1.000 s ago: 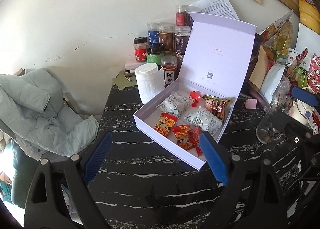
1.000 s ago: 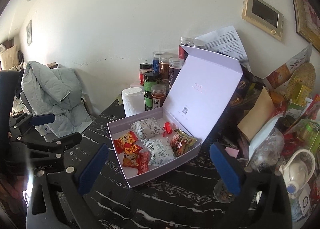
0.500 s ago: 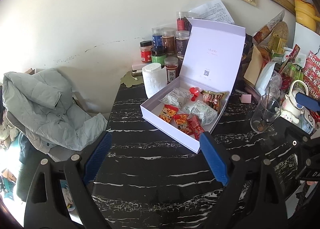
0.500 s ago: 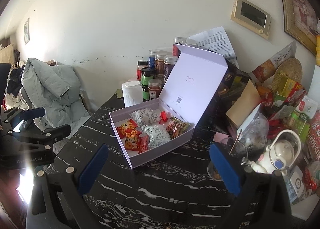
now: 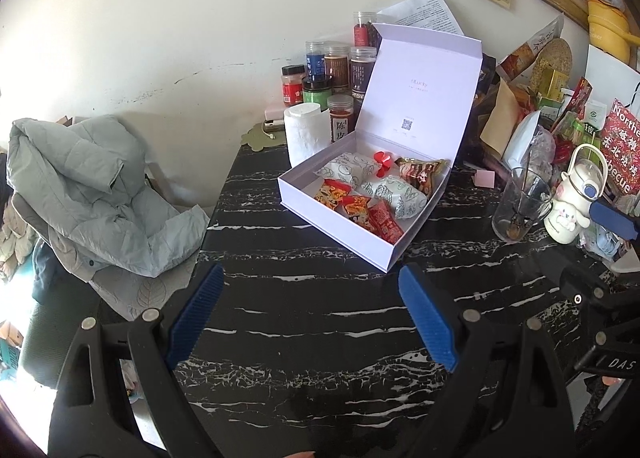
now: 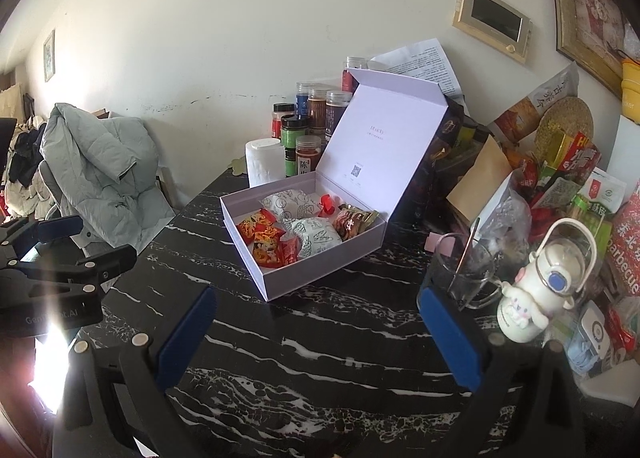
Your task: Organize objects
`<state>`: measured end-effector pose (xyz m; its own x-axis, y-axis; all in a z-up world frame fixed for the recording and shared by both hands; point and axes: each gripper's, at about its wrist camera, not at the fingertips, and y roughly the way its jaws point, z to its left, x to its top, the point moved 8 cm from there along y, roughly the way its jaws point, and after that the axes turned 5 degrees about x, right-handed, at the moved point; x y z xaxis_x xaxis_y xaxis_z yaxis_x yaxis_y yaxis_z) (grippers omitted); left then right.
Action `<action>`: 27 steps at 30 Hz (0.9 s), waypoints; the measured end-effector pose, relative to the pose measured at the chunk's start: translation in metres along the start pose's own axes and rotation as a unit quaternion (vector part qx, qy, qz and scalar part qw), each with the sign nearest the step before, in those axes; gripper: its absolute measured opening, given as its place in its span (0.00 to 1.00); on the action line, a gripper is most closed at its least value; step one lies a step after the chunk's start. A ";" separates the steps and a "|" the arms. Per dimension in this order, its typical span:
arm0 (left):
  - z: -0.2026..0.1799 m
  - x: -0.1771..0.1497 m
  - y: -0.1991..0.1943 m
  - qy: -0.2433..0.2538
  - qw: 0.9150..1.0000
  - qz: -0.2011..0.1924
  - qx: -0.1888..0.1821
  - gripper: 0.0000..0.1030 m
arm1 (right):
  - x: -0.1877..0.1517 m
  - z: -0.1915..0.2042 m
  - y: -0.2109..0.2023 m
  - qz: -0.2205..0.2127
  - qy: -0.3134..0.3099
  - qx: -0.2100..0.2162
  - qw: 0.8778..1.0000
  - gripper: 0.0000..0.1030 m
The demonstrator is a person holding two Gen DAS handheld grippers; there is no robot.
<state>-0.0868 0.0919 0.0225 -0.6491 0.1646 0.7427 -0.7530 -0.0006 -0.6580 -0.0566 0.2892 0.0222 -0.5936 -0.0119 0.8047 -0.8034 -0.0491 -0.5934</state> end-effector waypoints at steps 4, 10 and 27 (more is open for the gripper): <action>0.001 -0.013 0.002 0.006 1.000 0.006 0.009 0.87 | -0.008 0.003 0.006 0.008 -0.002 0.002 1.000 0.99; 0.000 -0.032 -0.001 -0.006 1.000 0.017 -0.004 0.87 | -0.018 0.009 0.009 0.015 -0.002 0.013 1.000 0.99; 0.006 -0.052 0.003 -0.013 0.999 0.038 0.004 0.87 | -0.023 0.022 0.012 0.020 -0.011 0.027 0.999 0.99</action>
<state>-0.0559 0.0777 -0.0175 -0.7069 0.1388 0.6935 -0.7021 -0.0192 -0.7118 -0.0511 0.2668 -0.0032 -0.6238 -0.0379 0.7807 -0.7747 -0.1024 -0.6240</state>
